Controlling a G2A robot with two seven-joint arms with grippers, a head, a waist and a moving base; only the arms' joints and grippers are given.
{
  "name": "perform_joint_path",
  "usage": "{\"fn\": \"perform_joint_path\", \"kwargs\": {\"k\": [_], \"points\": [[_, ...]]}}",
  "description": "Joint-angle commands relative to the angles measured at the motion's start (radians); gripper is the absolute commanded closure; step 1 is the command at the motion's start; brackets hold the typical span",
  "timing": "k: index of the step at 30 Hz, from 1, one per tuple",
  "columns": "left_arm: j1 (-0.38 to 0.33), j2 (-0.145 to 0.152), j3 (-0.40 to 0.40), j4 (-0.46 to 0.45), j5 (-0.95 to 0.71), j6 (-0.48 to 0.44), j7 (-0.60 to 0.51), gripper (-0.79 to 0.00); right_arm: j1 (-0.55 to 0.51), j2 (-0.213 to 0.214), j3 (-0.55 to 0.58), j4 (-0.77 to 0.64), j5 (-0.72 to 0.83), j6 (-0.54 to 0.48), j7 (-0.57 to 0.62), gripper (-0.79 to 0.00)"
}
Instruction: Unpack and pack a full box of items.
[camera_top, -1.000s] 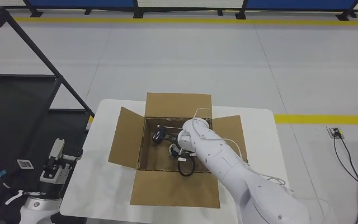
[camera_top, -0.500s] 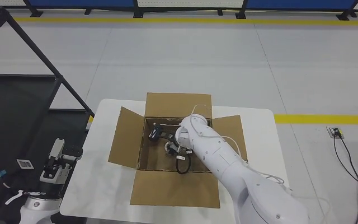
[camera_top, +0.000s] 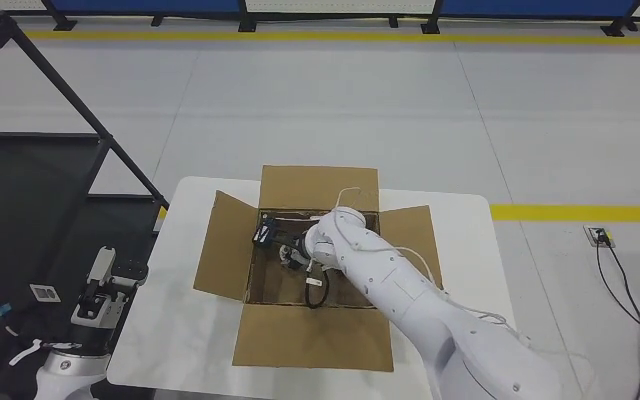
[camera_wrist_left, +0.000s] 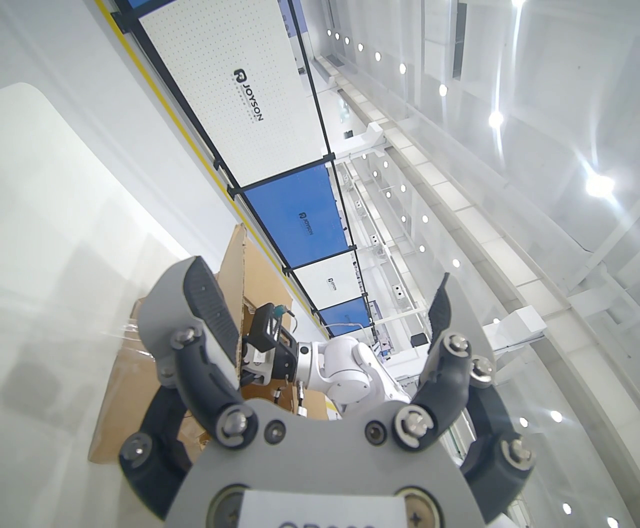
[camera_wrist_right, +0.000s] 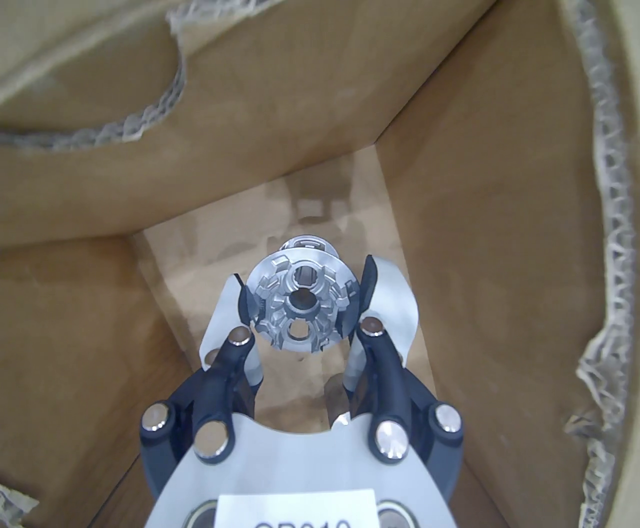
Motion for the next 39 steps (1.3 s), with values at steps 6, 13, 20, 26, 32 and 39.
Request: {"fn": "perform_joint_path", "kwargs": {"k": [6,13,20,26,32,39], "points": [[0.0,0.0,0.0,0.0,0.0,0.0,0.0,-0.785,-0.052,0.104,0.078,-0.258,-0.045,0.093,0.06,0.0],[0.0,0.0,0.0,0.0,0.0,0.0,0.0,-0.785,-0.191,0.246,0.232,-0.649,-0.16,0.2,0.187,0.0],[0.0,0.0,0.0,0.0,0.0,0.0,0.0,-0.785,-0.312,0.317,0.337,-0.866,-0.237,0.235,0.303,0.0],[0.0,0.0,0.0,0.0,0.0,0.0,0.0,-0.785,-0.312,0.317,0.337,-0.866,-0.237,0.235,0.303,0.0],[0.0,0.0,0.0,0.0,0.0,0.0,0.0,-0.785,-0.325,0.318,0.342,-0.867,-0.248,0.244,0.289,0.0],[0.0,0.0,0.0,0.0,0.0,0.0,0.0,-0.785,-0.456,0.385,0.581,-1.13,-0.387,0.423,0.311,0.0]]}}
